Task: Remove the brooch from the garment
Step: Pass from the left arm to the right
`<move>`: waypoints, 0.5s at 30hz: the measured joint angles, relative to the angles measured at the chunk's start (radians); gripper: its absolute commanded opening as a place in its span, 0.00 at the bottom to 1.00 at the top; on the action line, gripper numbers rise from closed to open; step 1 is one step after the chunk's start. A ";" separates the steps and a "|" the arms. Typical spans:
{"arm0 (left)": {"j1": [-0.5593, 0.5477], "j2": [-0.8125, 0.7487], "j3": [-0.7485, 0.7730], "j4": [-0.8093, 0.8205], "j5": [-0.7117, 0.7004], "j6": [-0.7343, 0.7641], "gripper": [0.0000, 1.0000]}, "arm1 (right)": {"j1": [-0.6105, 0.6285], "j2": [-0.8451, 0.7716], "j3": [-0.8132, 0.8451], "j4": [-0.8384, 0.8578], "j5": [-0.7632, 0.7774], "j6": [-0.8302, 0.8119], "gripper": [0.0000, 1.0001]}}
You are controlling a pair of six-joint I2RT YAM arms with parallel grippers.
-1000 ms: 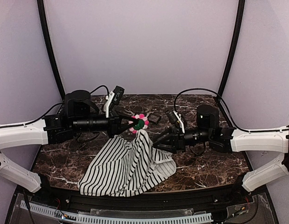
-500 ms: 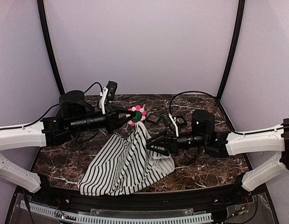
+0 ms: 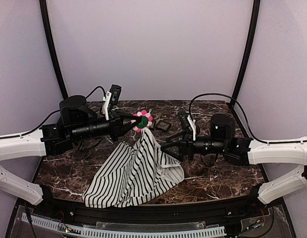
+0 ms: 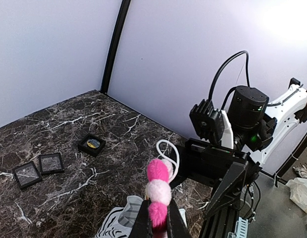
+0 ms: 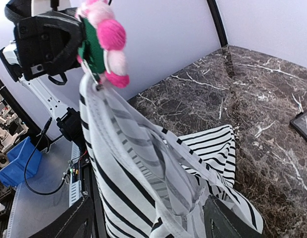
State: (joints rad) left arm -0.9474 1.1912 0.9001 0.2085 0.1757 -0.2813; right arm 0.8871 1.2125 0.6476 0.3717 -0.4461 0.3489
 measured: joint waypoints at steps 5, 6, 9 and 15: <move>0.000 0.000 0.000 0.000 0.000 -0.005 0.01 | -0.005 0.081 0.000 0.002 -0.029 -0.013 0.68; 0.000 0.000 0.000 0.000 0.000 -0.006 0.01 | -0.005 0.097 0.000 0.002 -0.035 -0.017 0.64; 0.000 0.000 0.000 0.000 0.000 -0.008 0.01 | -0.005 0.137 0.005 0.000 -0.054 -0.031 0.30; 0.000 0.000 0.000 0.001 -0.033 -0.006 0.01 | 0.010 0.159 0.040 -0.008 -0.095 -0.028 0.00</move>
State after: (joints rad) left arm -0.9474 1.1912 0.9001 0.2096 0.1429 -0.2878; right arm 0.8967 1.3712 0.6880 0.3634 -0.5415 0.3210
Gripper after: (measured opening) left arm 0.056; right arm 0.014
